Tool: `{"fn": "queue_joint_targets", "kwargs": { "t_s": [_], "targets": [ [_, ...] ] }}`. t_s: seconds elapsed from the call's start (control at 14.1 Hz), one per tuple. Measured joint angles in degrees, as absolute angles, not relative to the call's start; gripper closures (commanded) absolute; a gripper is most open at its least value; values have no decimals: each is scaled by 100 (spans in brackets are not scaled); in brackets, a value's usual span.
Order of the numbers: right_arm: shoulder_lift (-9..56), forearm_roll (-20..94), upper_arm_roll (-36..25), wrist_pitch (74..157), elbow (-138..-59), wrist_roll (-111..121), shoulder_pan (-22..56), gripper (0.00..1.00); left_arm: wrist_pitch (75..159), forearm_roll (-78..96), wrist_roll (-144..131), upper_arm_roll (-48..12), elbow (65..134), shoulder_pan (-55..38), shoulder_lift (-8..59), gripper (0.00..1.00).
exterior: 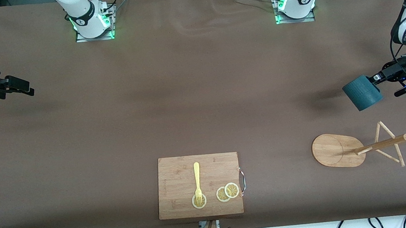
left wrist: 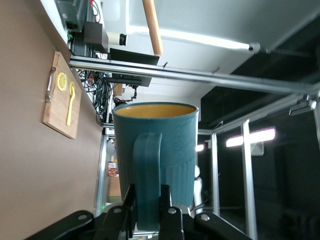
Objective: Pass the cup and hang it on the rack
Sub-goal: 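Lower the mug handle onto a rack peg with the left gripper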
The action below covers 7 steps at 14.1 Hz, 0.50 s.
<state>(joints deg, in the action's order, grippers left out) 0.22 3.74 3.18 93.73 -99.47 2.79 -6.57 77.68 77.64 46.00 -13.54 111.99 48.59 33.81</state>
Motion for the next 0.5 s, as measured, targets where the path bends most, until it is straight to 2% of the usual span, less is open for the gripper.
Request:
{"fn": "queue_joint_targets", "kwargs": {
  "t_s": [0.5],
  "targets": [
    [19,373,314,9332,-9947,279,-657,0,8039,8168,3131,-1350,10559,4734,3744,100]
  ]
}}
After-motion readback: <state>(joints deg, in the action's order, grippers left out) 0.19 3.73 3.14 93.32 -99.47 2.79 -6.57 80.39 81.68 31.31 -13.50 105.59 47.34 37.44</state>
